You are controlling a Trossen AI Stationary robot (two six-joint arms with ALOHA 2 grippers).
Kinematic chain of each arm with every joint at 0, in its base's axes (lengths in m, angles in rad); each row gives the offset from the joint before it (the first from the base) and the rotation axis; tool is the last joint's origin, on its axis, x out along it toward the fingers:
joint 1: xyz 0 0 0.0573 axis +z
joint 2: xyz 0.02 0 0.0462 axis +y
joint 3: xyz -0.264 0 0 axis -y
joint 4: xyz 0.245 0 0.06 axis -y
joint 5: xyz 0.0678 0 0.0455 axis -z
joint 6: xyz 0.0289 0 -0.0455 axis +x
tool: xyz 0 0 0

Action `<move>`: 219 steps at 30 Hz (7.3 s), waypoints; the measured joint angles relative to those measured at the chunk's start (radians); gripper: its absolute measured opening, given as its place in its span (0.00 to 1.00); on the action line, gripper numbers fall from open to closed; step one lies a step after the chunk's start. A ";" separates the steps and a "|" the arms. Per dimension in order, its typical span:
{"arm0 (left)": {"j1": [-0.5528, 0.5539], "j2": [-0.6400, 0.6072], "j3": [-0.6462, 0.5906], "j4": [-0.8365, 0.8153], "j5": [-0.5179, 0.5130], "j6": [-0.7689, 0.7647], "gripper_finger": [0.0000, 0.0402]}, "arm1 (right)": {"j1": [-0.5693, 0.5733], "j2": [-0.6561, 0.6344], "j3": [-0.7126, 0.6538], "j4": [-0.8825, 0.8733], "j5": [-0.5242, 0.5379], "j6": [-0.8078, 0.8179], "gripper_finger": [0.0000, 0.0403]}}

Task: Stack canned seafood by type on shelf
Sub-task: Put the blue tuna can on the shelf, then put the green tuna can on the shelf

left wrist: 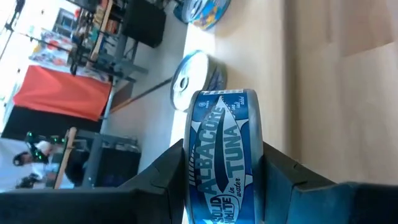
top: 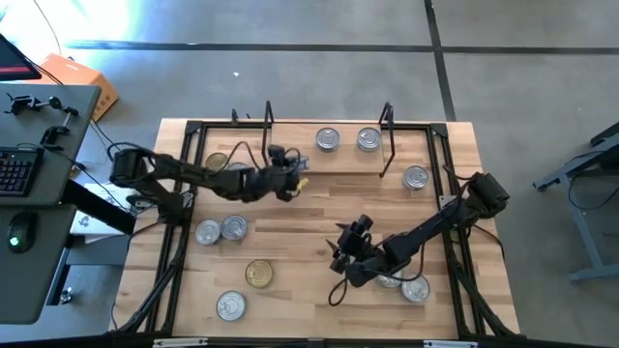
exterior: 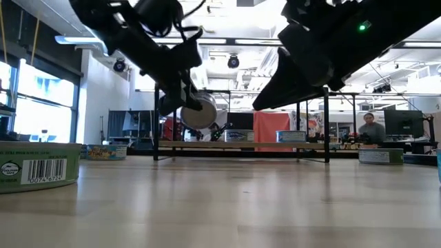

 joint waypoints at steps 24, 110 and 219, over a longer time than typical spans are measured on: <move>0.130 0.125 0.001 0.060 0.049 0.054 0.68 | 0.008 0.000 -0.001 0.003 0.014 -0.002 0.63; -0.592 -0.317 -0.148 -0.113 0.011 -0.629 0.58 | 0.152 -0.375 0.142 -0.975 -0.218 0.666 0.63; -0.328 0.283 0.156 -0.053 0.610 -0.619 0.35 | -0.109 -0.094 -0.278 0.106 -0.284 0.474 0.00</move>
